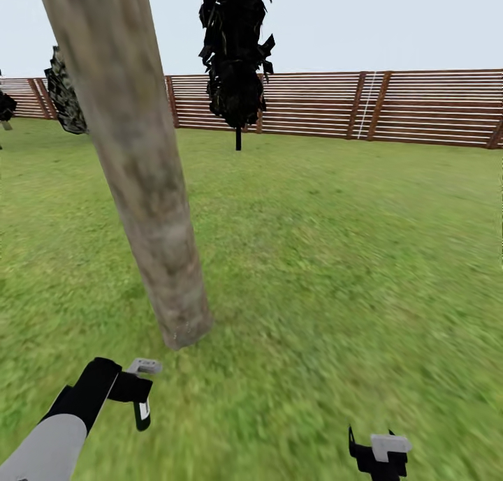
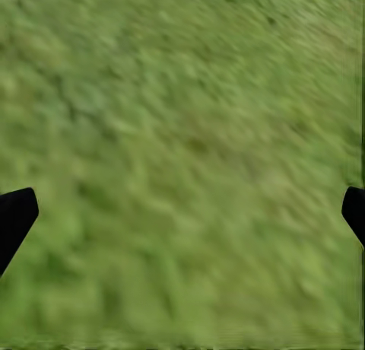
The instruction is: In the garden, pick up the pesticide atomizer on the floor and spray pesticide onto both trees until each tree trunk is fully covered.
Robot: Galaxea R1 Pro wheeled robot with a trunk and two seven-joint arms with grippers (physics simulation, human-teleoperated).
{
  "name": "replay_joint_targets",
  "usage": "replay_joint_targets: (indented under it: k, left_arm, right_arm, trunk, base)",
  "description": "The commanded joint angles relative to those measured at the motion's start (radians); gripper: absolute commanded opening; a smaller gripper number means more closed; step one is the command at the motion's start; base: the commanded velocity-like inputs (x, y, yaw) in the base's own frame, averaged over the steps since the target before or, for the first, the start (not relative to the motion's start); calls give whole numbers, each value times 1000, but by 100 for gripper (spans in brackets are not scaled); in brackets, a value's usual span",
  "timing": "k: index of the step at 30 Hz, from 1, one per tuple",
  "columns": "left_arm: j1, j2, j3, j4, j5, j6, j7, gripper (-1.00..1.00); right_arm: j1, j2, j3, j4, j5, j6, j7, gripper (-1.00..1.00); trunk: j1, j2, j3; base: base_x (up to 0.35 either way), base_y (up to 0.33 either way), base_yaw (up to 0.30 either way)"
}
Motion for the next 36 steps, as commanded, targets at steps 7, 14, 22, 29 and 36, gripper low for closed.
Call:
replay_joint_targets:
  k: [7,14,22,29,36]
  left_arm:
    - [-2,0,0,-14,1,0,-1,-100]
    - [-9,-9,-4,-104,86,2,0,-100]
    - [-74,-8,-12,-107,113,40,1,-100]
    - [-70,7,-8,-108,108,47,1,-100]
    - [-75,9,-10,-109,107,47,1,-100]
  right_arm:
    - [0,4,0,0,0,0,0,100]
    - [28,3,2,0,2,-79,2,100]
    - [54,5,3,0,4,-179,2,100]
    - [54,3,3,23,4,-178,2,100]
    - [94,3,3,85,5,-168,1,100]
  trunk:
    - [0,0,0]
    - [0,0,0]
    - [0,0,0]
    - [0,0,0]
    - [0,0,0]
  base:
    - [-257,0,0]
    - [-16,0,0]
    - [0,0,0]
    - [-119,33,0]
    - [-21,6,0]
